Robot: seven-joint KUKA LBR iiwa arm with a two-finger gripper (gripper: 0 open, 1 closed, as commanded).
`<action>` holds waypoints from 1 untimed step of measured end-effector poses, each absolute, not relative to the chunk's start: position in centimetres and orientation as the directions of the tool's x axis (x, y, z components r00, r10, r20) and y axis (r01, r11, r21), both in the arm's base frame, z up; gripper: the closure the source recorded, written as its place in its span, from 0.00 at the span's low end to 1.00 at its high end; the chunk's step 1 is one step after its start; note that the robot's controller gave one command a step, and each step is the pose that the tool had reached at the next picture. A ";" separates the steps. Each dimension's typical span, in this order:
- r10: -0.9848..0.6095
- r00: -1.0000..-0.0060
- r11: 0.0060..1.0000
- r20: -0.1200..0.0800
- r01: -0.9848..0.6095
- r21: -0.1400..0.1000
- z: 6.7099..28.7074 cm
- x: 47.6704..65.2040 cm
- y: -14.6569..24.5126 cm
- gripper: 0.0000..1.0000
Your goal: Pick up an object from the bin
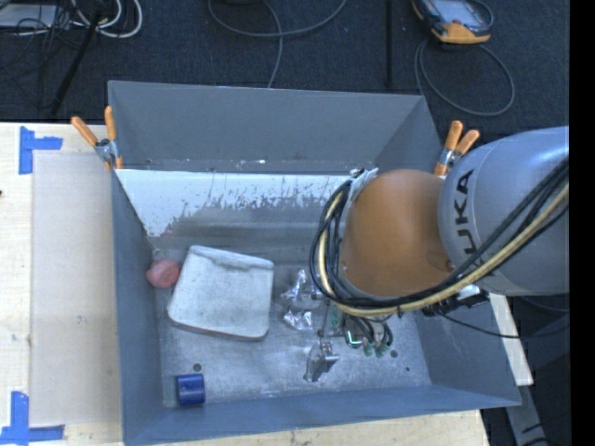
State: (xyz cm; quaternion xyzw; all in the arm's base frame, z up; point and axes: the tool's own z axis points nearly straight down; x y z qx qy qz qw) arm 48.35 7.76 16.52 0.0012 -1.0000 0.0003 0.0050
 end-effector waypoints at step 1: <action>0.274 -0.962 0.962 0.004 0.274 -0.002 9.9 52.4 4.4 0.00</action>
Offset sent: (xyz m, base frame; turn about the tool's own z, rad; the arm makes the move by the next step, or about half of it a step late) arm 0.0414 -0.0334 -0.0634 0.2790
